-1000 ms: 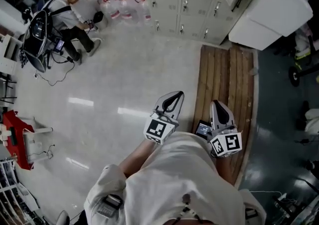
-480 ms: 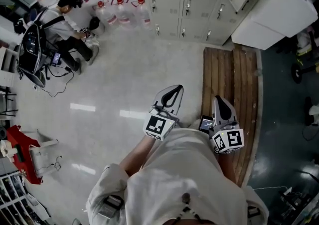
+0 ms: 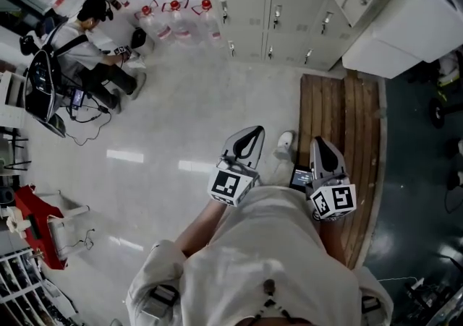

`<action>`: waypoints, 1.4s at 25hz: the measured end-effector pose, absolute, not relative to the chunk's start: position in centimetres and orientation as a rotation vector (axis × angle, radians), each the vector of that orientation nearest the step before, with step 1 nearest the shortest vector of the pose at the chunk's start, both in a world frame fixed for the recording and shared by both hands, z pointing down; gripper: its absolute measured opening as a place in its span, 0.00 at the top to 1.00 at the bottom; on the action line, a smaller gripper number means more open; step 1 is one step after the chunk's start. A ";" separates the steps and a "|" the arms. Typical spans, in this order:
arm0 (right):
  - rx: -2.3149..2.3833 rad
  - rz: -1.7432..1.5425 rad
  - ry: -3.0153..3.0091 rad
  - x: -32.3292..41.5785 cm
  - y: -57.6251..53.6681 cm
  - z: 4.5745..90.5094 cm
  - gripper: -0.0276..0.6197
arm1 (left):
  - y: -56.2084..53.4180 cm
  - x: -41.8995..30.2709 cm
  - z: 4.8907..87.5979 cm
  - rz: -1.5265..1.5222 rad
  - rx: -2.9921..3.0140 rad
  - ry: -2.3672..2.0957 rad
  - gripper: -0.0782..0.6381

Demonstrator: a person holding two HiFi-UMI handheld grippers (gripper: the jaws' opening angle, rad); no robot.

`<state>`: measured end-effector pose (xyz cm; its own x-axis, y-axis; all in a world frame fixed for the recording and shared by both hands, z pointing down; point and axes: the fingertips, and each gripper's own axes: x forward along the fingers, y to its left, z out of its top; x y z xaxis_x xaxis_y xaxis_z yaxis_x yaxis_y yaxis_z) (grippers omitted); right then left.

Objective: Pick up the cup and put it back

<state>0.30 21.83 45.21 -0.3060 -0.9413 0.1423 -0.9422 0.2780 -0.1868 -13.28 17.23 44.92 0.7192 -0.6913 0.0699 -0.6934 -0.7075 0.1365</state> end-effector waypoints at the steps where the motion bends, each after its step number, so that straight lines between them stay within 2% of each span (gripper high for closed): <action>1: 1.842 0.369 -2.518 0.6 20.7 45.2 0.92 | 16.4 -13.0 45.0 0.027 2.765 -1.131 0.88; 17: 1.615 0.327 -2.683 10.1 0.8 43.9 0.92 | -0.7 -3.4 42.8 0.006 2.701 -1.352 0.88; 35: 1.673 0.332 -2.590 16.6 -8.8 45.2 0.92 | -13.4 3.5 44.0 0.009 2.717 -1.282 0.88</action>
<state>16.56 -8.83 45.18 -0.4174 -0.8964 0.1494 -0.9051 0.3953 -0.1569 3.46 -13.41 43.98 0.6374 -0.7679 0.0637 -0.7687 -0.6280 0.1214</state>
